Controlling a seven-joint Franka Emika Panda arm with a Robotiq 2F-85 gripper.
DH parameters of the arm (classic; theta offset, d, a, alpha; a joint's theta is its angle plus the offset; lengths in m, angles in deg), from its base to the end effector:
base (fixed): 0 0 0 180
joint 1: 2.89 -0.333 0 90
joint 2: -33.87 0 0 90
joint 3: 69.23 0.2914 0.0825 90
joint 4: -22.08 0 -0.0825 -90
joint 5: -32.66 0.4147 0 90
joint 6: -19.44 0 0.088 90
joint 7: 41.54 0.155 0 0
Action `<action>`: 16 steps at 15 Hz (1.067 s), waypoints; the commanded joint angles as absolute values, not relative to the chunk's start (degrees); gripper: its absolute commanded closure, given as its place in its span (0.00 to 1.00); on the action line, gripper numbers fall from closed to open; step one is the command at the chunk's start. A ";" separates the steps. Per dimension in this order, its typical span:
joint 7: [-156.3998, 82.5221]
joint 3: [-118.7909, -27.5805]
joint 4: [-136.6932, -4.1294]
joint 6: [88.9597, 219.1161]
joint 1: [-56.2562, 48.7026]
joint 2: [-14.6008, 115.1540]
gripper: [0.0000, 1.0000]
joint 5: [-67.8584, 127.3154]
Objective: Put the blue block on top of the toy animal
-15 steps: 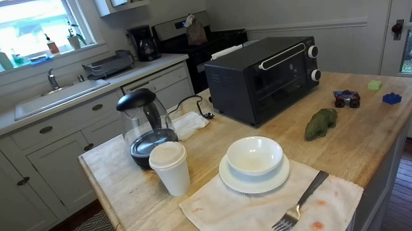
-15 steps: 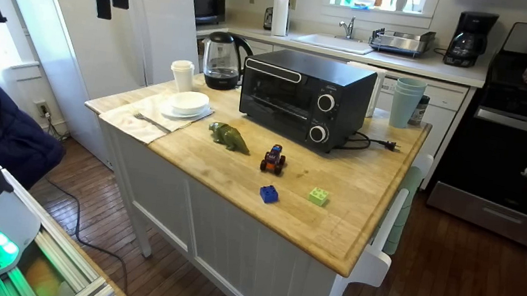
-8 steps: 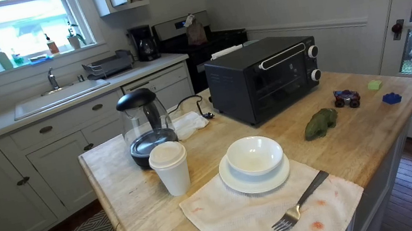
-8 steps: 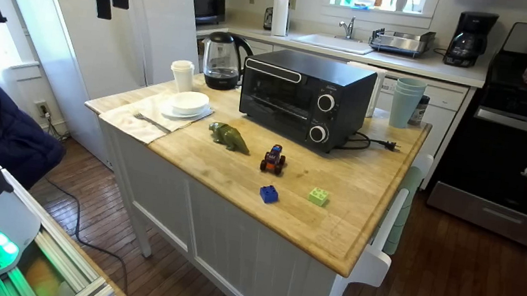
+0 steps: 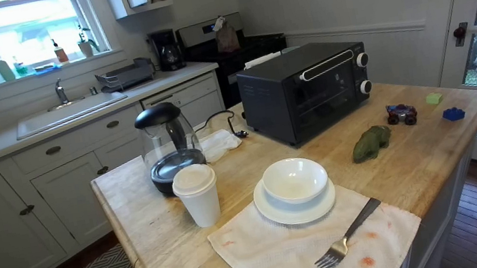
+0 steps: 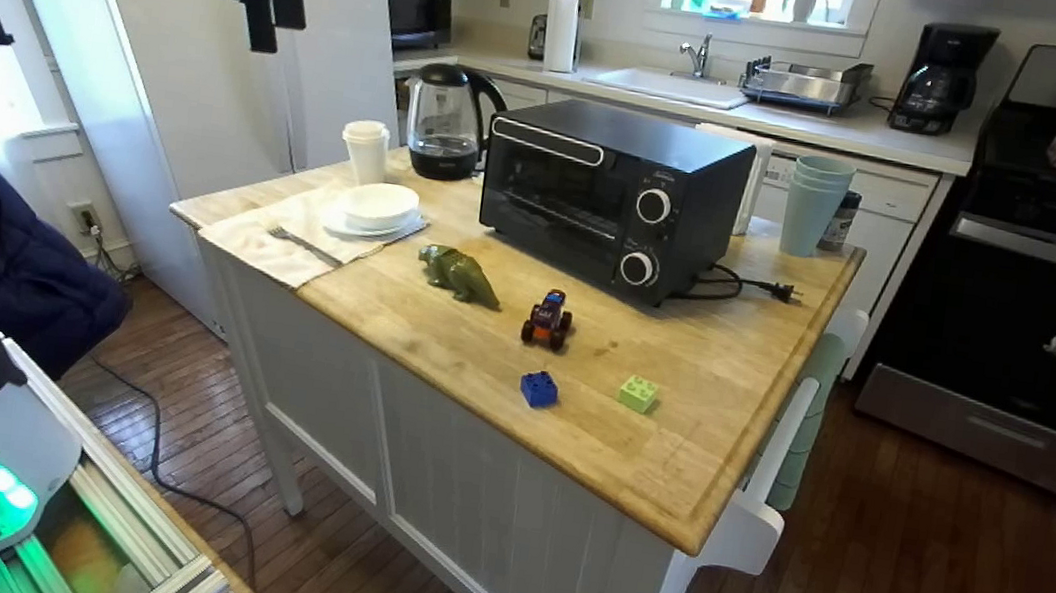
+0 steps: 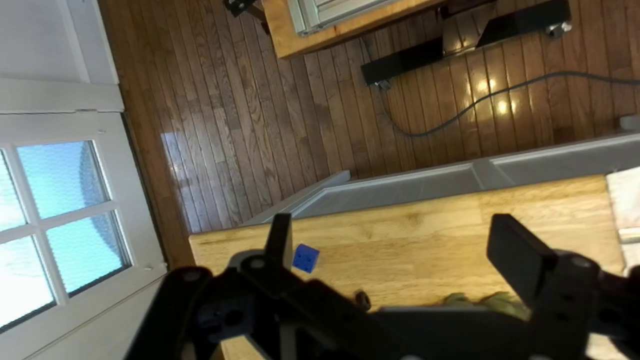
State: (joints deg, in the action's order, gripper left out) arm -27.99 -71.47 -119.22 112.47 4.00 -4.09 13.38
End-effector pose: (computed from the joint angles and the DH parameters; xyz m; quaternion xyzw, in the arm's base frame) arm 0.3571 -0.1070 0.4367 0.9702 -0.1650 -0.0818 0.1576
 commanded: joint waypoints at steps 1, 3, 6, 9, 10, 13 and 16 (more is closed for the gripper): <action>-30.30 -75.93 -121.79 121.87 6.81 -3.19 0.00 11.61; -31.69 -78.73 -123.05 127.95 8.15 -2.47 0.00 13.41; -34.48 -83.34 -124.66 136.43 9.44 -1.23 0.00 17.57; -34.95 -82.37 -124.50 136.77 11.06 -0.69 0.00 18.42; -35.67 -83.08 -124.75 137.96 11.46 -0.25 0.00 19.03; -36.04 -83.39 -124.77 138.66 11.74 0.30 0.00 19.36; -36.04 -83.39 -124.77 138.68 11.74 0.30 0.00 19.46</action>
